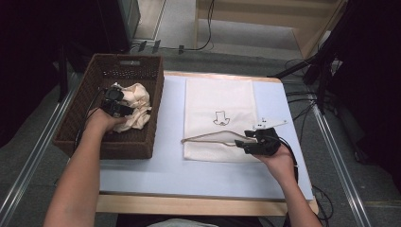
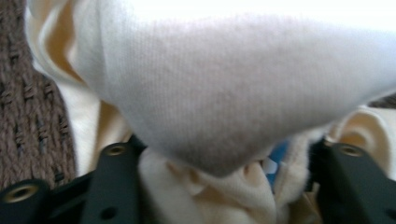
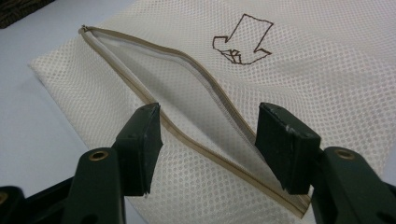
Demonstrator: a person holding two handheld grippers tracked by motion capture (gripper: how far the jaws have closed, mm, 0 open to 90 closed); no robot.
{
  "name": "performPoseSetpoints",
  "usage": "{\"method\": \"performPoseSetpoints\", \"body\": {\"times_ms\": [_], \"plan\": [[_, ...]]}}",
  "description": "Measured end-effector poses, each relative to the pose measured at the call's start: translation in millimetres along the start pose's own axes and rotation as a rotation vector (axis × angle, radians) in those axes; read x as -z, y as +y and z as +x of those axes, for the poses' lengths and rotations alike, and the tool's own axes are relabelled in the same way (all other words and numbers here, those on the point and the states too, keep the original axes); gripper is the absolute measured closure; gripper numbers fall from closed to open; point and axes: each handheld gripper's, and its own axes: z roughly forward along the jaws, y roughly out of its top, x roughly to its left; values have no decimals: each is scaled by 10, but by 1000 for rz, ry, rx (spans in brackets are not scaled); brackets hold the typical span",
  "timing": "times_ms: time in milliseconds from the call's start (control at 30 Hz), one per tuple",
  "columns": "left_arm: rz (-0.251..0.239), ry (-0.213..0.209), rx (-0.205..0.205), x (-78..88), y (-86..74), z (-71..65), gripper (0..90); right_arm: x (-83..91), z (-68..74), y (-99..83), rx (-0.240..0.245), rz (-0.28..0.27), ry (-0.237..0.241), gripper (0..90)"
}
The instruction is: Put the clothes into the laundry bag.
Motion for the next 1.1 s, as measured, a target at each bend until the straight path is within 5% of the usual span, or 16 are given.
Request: {"method": "performPoseSetpoints", "body": {"times_ms": [200,300,500,700,800,1100], "plan": [[32,-49,49,36,18,18,537,20,6,-10,5,-5,-5,418],[25,-170,104,97,42,74,571,36,-7,-28,2,-4,-6,419],[-41,-158,32,316,179,42,572,72,-35,-50,-11,-18,-9,419],[-66,-171,50,515,294,83,568,101,-51,-69,-24,-27,-12,419],[-93,-154,9,658,356,79,564,116,-49,-80,-27,-29,-13,419],[-103,-182,-26,924,427,85,563,122,-59,-103,-34,-23,-13,419]]}}
